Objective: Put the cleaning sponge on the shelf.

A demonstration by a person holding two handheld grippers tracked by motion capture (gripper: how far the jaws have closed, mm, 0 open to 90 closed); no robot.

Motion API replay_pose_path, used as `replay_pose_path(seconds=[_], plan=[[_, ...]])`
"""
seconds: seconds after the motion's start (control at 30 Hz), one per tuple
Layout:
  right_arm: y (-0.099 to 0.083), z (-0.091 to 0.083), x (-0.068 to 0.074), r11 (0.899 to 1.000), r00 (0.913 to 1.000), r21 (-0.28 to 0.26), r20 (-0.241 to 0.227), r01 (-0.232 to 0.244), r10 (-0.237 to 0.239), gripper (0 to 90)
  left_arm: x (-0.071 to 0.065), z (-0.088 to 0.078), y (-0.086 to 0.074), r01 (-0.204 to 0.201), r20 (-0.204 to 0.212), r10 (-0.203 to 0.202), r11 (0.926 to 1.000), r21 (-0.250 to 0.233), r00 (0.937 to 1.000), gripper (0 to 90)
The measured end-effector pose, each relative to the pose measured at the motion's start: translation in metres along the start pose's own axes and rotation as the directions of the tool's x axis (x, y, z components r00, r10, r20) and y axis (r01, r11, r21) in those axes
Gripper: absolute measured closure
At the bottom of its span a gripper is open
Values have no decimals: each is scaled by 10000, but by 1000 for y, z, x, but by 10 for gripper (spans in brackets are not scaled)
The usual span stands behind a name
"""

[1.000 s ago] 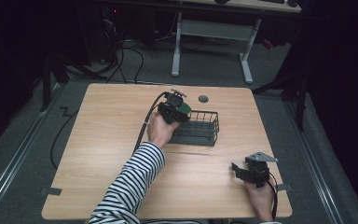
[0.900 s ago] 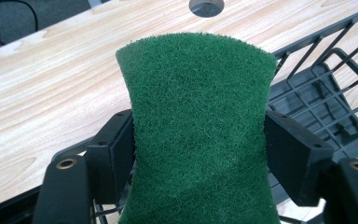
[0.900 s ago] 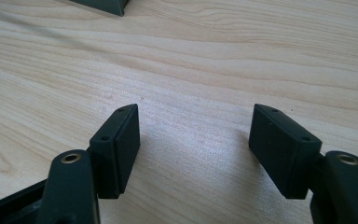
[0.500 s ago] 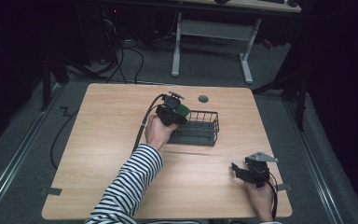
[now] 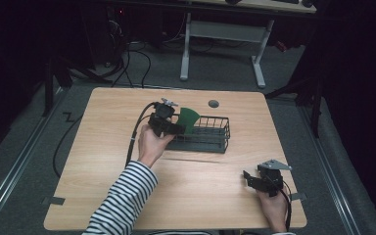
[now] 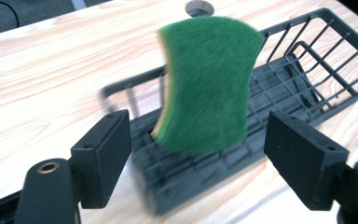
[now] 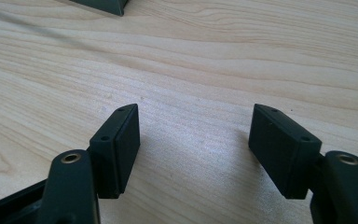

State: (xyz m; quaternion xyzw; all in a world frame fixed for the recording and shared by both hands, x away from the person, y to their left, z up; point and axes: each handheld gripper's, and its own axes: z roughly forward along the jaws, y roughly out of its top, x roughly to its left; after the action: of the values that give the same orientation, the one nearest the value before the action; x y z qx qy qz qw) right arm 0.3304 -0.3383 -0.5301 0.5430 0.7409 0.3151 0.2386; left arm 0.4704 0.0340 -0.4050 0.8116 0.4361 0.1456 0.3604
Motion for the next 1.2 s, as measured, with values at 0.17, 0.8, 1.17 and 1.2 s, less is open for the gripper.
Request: replay_pose_path(seconds=[0.17, 0.8, 1.17, 1.2], plan=[[0, 0, 0, 10000, 10000, 2, 8, -19, 19, 338, 23, -26, -26, 542, -141, -550, 9972, -520, 9984, 251], [0, 0, 0, 10000, 10000, 11, 43, -37, 37, 339, 87, -72, -139, 2368, -377, -2426, 9644, -1177, 9694, 258], [0, 0, 0, 10000, 10000, 14, 57, -43, 43, 338, 94, -70, -178, 2528, -782, -2637, 9592, -1269, 9614, 259], [0, 0, 0, 10000, 10000, 14, 57, -35, 35, 339, 95, -68, -182, 2560, -776, -2669, 9583, -1266, 9606, 259]])
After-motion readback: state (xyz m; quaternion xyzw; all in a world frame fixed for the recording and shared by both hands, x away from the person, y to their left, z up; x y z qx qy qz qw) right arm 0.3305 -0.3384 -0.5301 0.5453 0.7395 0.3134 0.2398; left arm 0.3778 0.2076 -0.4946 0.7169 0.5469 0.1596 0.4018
